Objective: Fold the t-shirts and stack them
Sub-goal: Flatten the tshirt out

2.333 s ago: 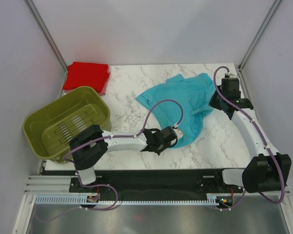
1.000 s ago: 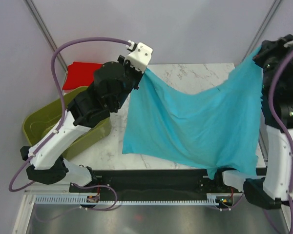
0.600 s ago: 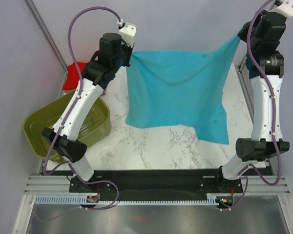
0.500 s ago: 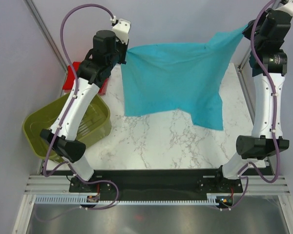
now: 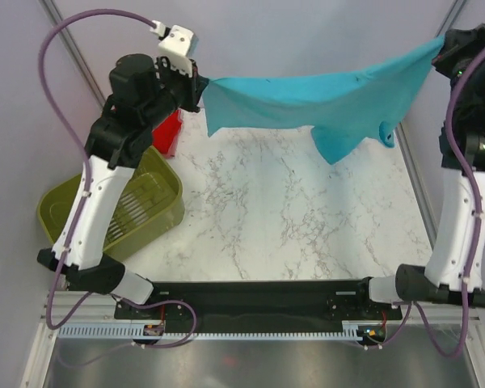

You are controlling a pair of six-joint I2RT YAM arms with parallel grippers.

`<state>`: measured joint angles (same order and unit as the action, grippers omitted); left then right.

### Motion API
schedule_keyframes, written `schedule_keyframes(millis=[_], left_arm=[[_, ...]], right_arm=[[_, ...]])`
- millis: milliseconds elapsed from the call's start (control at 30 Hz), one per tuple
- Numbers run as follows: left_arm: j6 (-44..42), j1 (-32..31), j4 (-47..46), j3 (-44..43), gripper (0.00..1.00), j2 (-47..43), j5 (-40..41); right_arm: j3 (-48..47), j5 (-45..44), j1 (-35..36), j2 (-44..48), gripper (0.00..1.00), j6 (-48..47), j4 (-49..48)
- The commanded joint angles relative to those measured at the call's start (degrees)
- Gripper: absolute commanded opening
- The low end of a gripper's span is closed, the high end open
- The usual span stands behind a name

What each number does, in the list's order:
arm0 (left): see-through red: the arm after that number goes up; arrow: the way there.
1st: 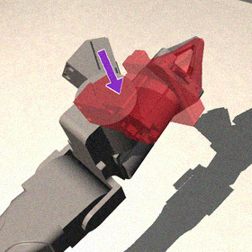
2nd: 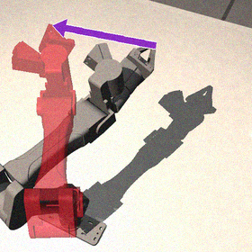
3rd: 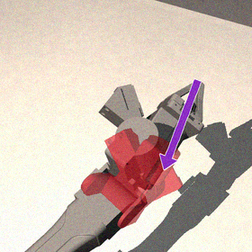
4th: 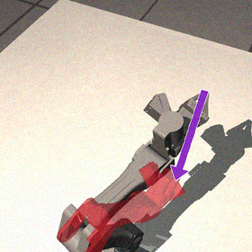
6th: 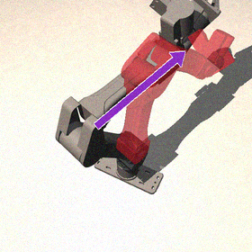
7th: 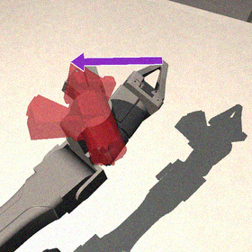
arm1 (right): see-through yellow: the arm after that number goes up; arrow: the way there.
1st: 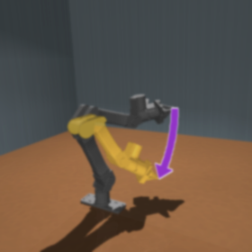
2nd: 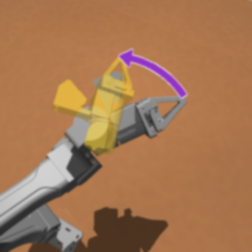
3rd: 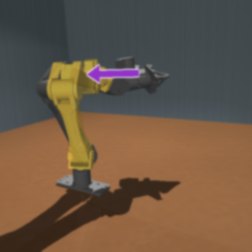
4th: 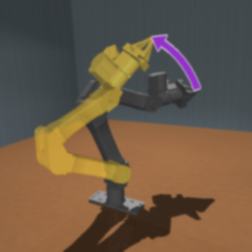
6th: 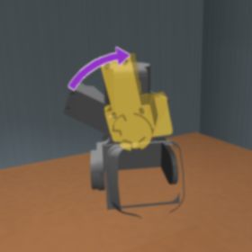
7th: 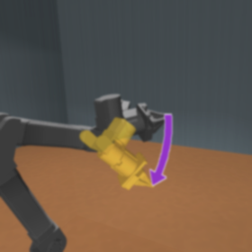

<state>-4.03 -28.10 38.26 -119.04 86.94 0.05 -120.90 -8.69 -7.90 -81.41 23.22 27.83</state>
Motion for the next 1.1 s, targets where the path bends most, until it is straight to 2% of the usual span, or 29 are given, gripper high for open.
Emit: schedule_keyframes(millis=[0, 167, 267, 433, 600, 767, 833, 867, 900, 967, 1000, 1067], left_arm=[[5.0, 0.0, -1.4, -1.5, 0.02, -9.4, -8.6], [10.1, 0.0, -1.8, -1.5, 0.02, -15.4, -18.4], [12.2, 0.0, -1.9, -1.4, 0.02, -18.5, -20.5], [12.6, 0.0, -1.8, -0.4, 0.02, -22.2, -19.8], [11.2, 0.0, -1.9, 3.1, 0.02, -21.5, -17.6], [6.7, 0.1, -1.9, 8.6, 0.02, -15.8, -11.0], [4.9, 0.1, -1.9, 10.1, 0.02, -11.3, -9.5], [4.4, 0.7, -2.0, 11.3, 0.02, -9.3, -8.2], [4.1, 1.3, -2.0, 11.7, 0.02, -5.0, -8.1], [4.2, 3.6, -2.1, 12.0, 0.02, -0.4, -9.1], [4.1, 4.4, -2.2, 11.9, 0.02, 2.4, -9.8], [2.6, 6.3, -2.4, 10.2, 0.02, 10.3, -10.9]], right_arm=[[0.3, -3.0, -0.4, 11.7, 0.0, -0.4, -2.4], [1.6, -4.2, -0.4, 23.9, 0.0, -0.2, -2.1], [-0.7, -4.8, -0.4, 28.2, 0.0, -1.2, -1.8], [-5.3, -6.3, -0.3, 29.6, 0.0, -3.3, -1.1], [-3.6, -6.5, 0.0, 25.3, 0.0, -5.0, -1.0], [5.9, -3.7, 0.0, 16.4, 0.0, -5.5, -4.6], [13.8, -1.8, 0.0, 13.5, 0.0, -4.9, -9.8], [17.2, -1.0, 0.0, 12.8, 0.0, -4.6, -16.0], [23.8, 0.6, 0.0, 12.1, 0.0, -4.2, -19.3], [29.9, 2.4, 0.0, 8.9, 0.0, -2.5, -26.2], [35.0, 3.8, 0.0, 7.5, 0.0, -2.0, -33.0], [38.9, 7.1, 0.1, 1.8, 0.0, 0.0, -39.0]])
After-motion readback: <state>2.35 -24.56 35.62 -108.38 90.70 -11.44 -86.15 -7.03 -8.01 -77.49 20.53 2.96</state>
